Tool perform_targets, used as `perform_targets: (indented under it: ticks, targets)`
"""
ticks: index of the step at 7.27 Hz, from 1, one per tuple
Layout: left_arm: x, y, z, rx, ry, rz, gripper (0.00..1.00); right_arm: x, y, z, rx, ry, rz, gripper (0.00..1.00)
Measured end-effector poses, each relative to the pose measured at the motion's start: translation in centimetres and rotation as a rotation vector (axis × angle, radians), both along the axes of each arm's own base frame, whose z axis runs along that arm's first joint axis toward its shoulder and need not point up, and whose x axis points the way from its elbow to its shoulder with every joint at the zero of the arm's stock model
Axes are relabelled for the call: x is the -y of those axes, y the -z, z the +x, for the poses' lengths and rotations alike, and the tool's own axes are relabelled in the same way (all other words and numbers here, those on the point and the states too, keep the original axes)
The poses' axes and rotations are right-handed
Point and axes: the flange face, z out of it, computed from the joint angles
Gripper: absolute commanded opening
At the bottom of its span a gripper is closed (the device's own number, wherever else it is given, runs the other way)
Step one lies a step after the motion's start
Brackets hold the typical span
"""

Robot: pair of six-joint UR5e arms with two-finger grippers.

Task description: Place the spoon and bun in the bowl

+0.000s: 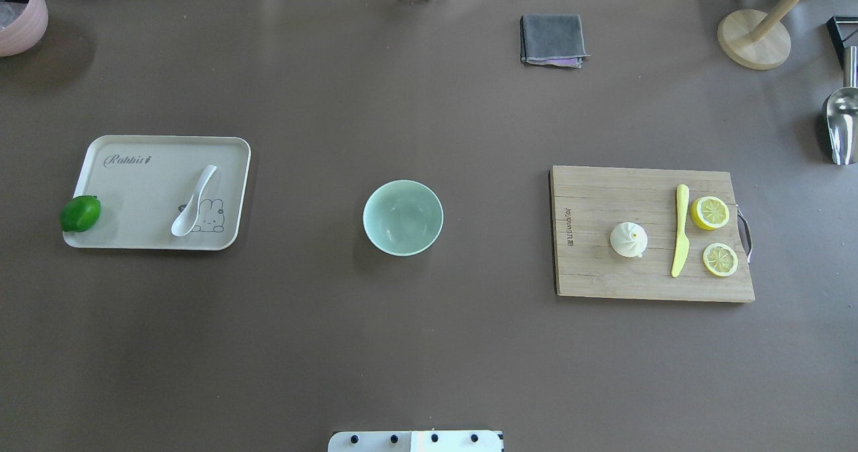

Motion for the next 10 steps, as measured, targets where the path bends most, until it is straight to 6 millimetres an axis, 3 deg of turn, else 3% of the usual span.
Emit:
perform_targets:
  ticks: [10]
  targets:
    - [0.12, 0.12, -0.04, 0.005, 0.006, -0.002, 0.98, -0.18, -0.84, -0.01, 0.002, 0.001, -0.009, 1.00]
